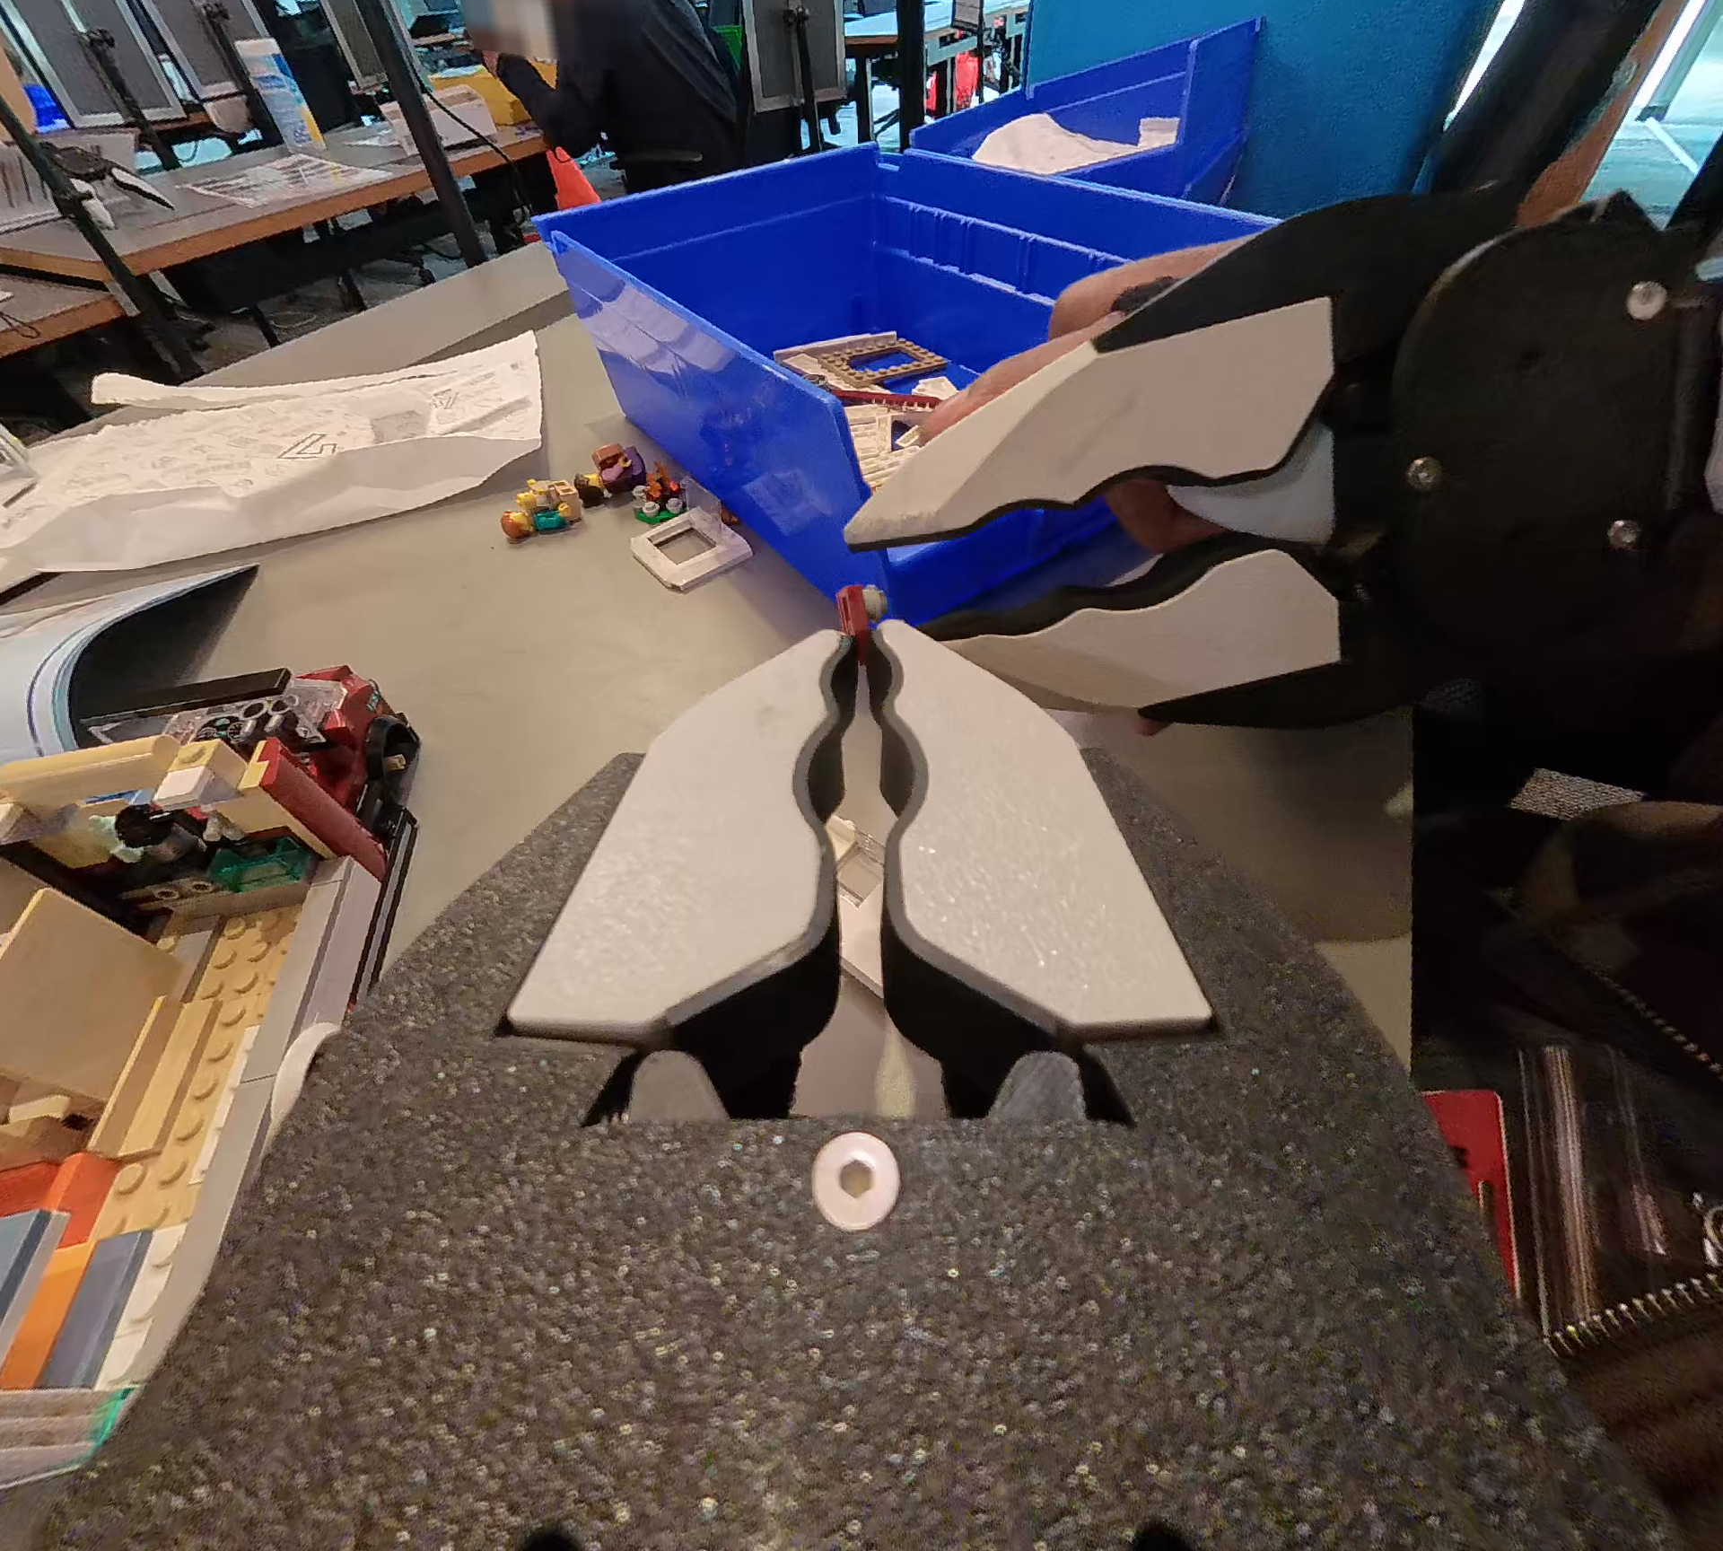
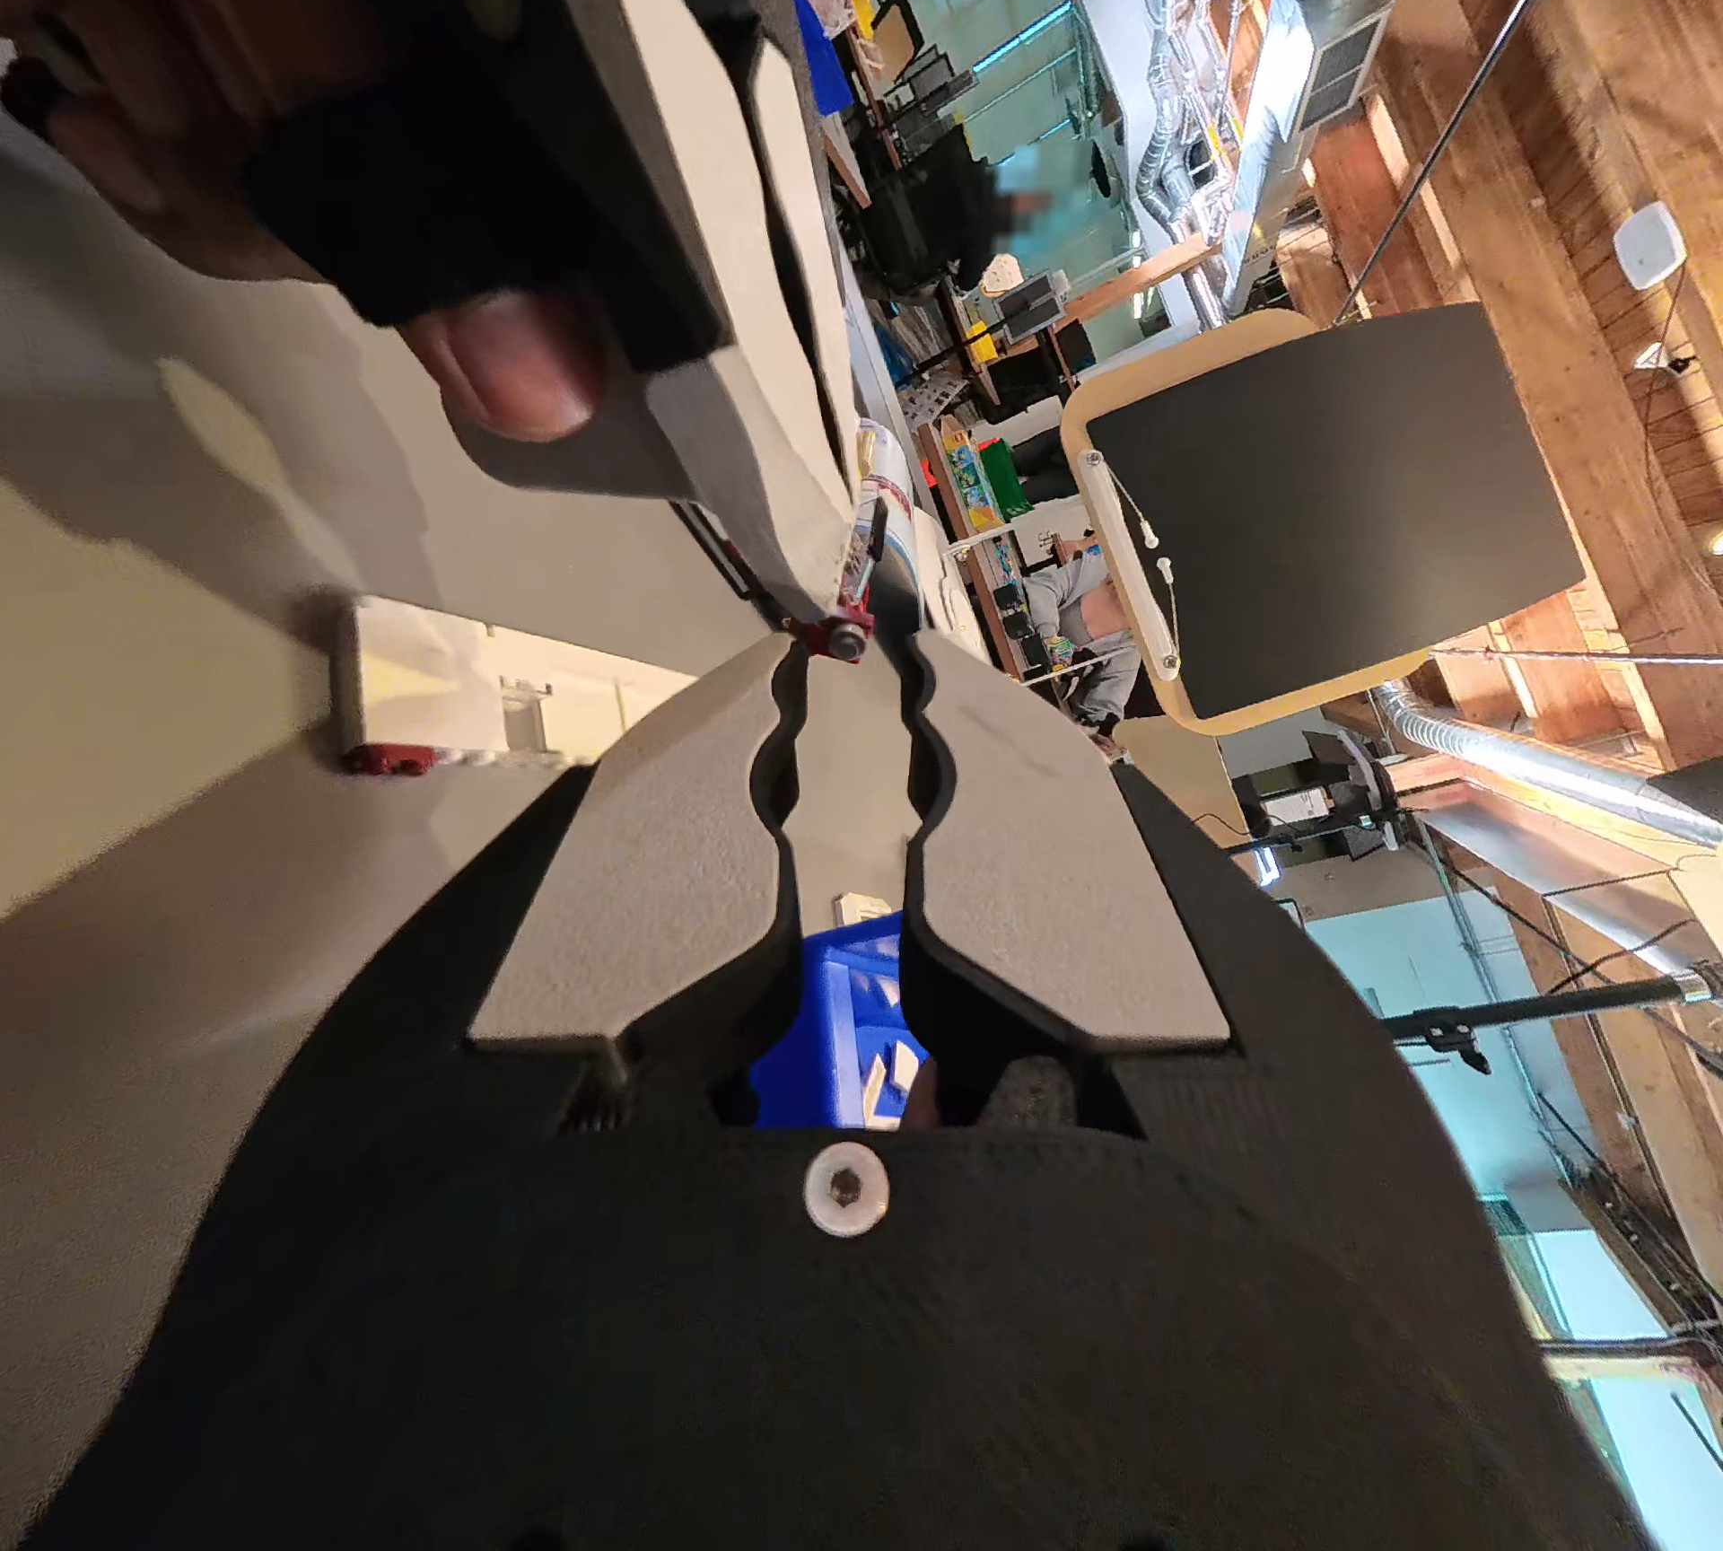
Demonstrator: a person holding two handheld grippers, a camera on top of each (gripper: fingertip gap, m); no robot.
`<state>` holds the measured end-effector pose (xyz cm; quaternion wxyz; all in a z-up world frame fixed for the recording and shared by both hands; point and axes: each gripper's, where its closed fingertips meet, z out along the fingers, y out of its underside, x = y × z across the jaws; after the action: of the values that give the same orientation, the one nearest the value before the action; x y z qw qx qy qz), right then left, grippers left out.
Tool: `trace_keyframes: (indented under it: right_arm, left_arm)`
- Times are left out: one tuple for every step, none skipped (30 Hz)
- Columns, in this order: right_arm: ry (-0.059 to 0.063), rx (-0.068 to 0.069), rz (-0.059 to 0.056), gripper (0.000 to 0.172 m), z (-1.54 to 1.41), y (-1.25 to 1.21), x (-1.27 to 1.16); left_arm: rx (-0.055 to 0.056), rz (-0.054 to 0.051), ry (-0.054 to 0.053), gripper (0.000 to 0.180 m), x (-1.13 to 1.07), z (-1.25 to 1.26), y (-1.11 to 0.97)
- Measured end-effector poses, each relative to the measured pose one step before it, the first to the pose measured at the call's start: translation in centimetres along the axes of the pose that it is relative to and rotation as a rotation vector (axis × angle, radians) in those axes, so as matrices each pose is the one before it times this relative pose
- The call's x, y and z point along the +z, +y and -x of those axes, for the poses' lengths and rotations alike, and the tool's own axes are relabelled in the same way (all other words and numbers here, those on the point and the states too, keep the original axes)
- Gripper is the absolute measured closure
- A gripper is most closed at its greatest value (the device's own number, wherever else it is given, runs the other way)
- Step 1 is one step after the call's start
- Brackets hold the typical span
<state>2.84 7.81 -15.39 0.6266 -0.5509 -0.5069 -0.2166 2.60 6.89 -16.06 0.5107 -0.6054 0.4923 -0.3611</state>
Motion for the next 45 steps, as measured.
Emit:
trace_keyframes:
  right_arm:
    - [-0.0140,0.0018,0.0052,0.153,0.083,0.211,0.044]
    - [-0.0141,0.0038,-0.0024,0.153,0.072,0.102,0.004]
    - [-0.0147,0.0017,-0.0083,0.154,0.109,-0.014,-0.029]
    - [-0.0118,-0.0034,-0.0053,0.154,0.118,-0.007,-0.022]
    - [-0.0073,-0.0067,-0.0012,0.155,0.072,0.044,0.008]
    - [-0.0078,-0.0063,-0.0012,0.157,0.113,0.026,0.016]
    - [-0.0087,-0.0043,0.0004,0.159,0.140,0.036,0.031]
    - [-0.0024,-0.0032,0.0033,0.160,0.063,0.076,0.066]
    - [-0.0009,-0.0057,0.0038,0.162,0.045,0.114,0.059]
    - [-0.0017,-0.0056,0.0019,0.163,0.053,0.096,0.069]
    - [-0.0030,0.0001,0.0008,0.163,0.049,0.080,0.052]
    - [-0.0009,0.0057,0.0009,0.164,0.016,0.043,0.036]
    - [0.0001,0.0084,-0.0001,0.164,-0.025,0.020,0.016]
    - [0.0019,0.0118,-0.0020,0.164,-0.070,-0.014,0.002]
    - [0.0004,0.0204,0.0001,0.164,-0.081,-0.005,0.012]
    - [-0.0036,0.0270,0.0023,0.164,-0.060,0.004,0.013]
    - [-0.0048,0.0292,0.0008,0.164,-0.048,-0.006,0.008]
    - [-0.0042,0.0309,0.0002,0.165,-0.080,0.002,-0.002]
    - [-0.0066,0.0337,0.0009,0.165,-0.071,0.019,0.000]
    - [-0.0119,0.0374,0.0019,0.165,-0.030,0.036,-0.008]
    - [-0.0140,0.0389,-0.0023,0.165,-0.002,-0.026,-0.026]
    - [-0.0147,0.0398,-0.0053,0.165,0.010,-0.082,-0.049]
    - [-0.0153,0.0349,-0.0051,0.165,0.060,-0.099,-0.061]
    - [-0.0094,0.0260,-0.0073,0.165,0.019,-0.136,-0.075]
    - [-0.0041,0.0145,-0.0070,0.165,-0.024,-0.118,-0.090]
    - [-0.0045,0.0075,-0.0087,0.165,0.025,-0.137,-0.094]
    - [-0.0021,0.0054,-0.0070,0.165,0.022,-0.121,-0.079]
    - [-0.0009,0.0020,-0.0049,0.165,0.031,-0.091,-0.064]
    - [0.0001,-0.0032,-0.0034,0.165,0.035,-0.074,-0.040]
    - [0.0008,-0.0072,-0.0012,0.165,0.039,-0.040,-0.018]
    - [0.0026,-0.0092,0.0002,0.165,0.021,-0.015,-0.018]
    - [0.0028,-0.0087,0.0008,0.165,0.012,0.005,0.004]
    - [0.0021,-0.0074,0.0013,0.165,-0.008,0.025,0.021]
    - [-0.0005,-0.0059,0.0012,0.165,0.005,0.015,0.005]
    - [-0.0035,-0.0036,0.0007,0.165,0.007,-0.010,0.004]
    - [-0.0049,-0.0022,-0.0008,0.165,0.008,-0.053,-0.008]
    - [-0.0056,-0.0037,-0.0008,0.165,0.020,-0.073,-0.030]
    - [-0.0059,-0.0072,0.0006,0.165,0.021,-0.077,-0.033]
    - [-0.0062,-0.0122,0.0001,0.165,0.045,-0.087,-0.054]
    - [-0.0051,-0.0163,-0.0010,0.165,0.014,-0.089,-0.078]
    - [-0.0051,-0.0170,-0.0020,0.165,-0.005,-0.107,-0.102]
    - [-0.0080,-0.0147,0.0000,0.165,0.005,-0.058,-0.101]
    - [-0.0109,-0.0110,0.0029,0.165,0.028,0.010,-0.085]
    - [-0.0103,-0.0110,0.0022,0.165,0.048,0.026,-0.069]
    - [-0.0095,-0.0140,0.0013,0.165,0.069,0.065,-0.057]
  left_arm:
    - [0.0020,0.0015,0.0107,0.179,0.028,-0.166,0.008]
    - [0.0043,0.0066,0.0020,0.179,0.053,-0.062,0.089]
    - [0.0078,0.0072,-0.0007,0.179,0.067,-0.028,0.111]
    - [0.0047,0.0047,-0.0022,0.179,0.040,-0.020,0.057]
    - [0.0032,0.0031,-0.0017,0.179,0.021,-0.018,0.024]
    - [0.0045,0.0035,-0.0027,0.179,0.033,0.011,0.036]
    - [0.0058,0.0044,-0.0037,0.179,0.037,0.011,0.033]
    - [0.0091,0.0097,-0.0060,0.179,0.038,0.031,0.117]
    - [0.0123,0.0105,-0.0085,0.179,0.040,0.063,0.141]
    - [0.0125,0.0102,-0.0062,0.179,0.041,0.033,0.134]
    - [0.0082,0.0053,-0.0051,0.179,0.048,0.026,0.082]
    - [0.0053,0.0001,-0.0033,0.179,0.020,0.020,0.018]
    - [0.0014,-0.0039,-0.0007,0.178,0.003,0.025,-0.032]
    - [-0.0024,-0.0084,0.0041,0.178,-0.026,-0.014,-0.087]
    - [-0.0045,-0.0102,0.0062,0.178,-0.018,-0.046,-0.098]
    - [-0.0033,-0.0101,0.0034,0.178,-0.019,-0.002,-0.098]
    - [-0.0025,-0.0091,0.0006,0.177,-0.027,0.029,-0.076]
    - [-0.0013,-0.0088,0.0008,0.176,-0.022,0.003,-0.091]
    - [0.0016,-0.0078,0.0020,0.173,-0.025,-0.014,-0.082]
    - [0.0057,-0.0047,0.0018,0.170,-0.018,-0.032,-0.046]
    - [0.0078,0.0005,-0.0042,0.168,-0.004,0.045,0.027]
    - [0.0084,0.0037,-0.0069,0.167,0.009,0.096,0.072]
    - [0.0074,0.0016,-0.0050,0.167,0.002,0.058,0.049]
    - [0.0054,-0.0037,0.0023,0.168,-0.011,-0.035,-0.026]
    - [0.0004,-0.0094,0.0049,0.168,-0.054,-0.049,-0.103]
    - [-0.0047,-0.0104,0.0077,0.170,-0.068,-0.061,-0.133]
    - [-0.0085,-0.0101,0.0122,0.171,-0.070,-0.089,-0.102]
    - [-0.0113,-0.0085,0.0142,0.172,-0.046,-0.116,-0.077]
    - [-0.0091,-0.0073,0.0150,0.173,-0.046,-0.138,-0.039]
    - [-0.0060,-0.0041,0.0129,0.175,-0.018,-0.132,-0.004]
    - [-0.0036,-0.0022,0.0039,0.175,-0.007,-0.012,0.004]
    - [-0.0014,0.0000,0.0018,0.175,0.010,0.004,0.013]
    - [0.0002,0.0008,0.0007,0.175,0.019,0.007,0.018]
    - [0.0029,0.0008,-0.0003,0.175,0.013,0.009,0.016]
    - [0.0046,-0.0005,-0.0010,0.175,-0.017,-0.012,0.001]
    - [0.0046,-0.0028,-0.0006,0.175,-0.040,-0.008,-0.032]
    - [0.0039,-0.0026,0.0011,0.176,-0.052,-0.033,-0.027]
    - [0.0035,-0.0011,-0.0001,0.176,-0.054,-0.011,-0.028]
    - [0.0057,0.0001,-0.0061,0.176,-0.073,0.057,-0.035]
    - [0.0126,-0.0010,-0.0013,0.176,-0.090,-0.051,-0.080]
    - [0.0149,-0.0013,-0.0033,0.177,-0.062,-0.062,-0.110]
    - [0.0144,0.0021,-0.0028,0.177,-0.028,-0.094,-0.063]
    - [0.0138,0.0050,-0.0024,0.177,0.012,-0.078,-0.004]
    - [0.0111,0.0061,-0.0014,0.177,0.012,-0.082,0.022]
    - [0.0061,0.0072,0.0017,0.177,0.033,-0.085,0.054]
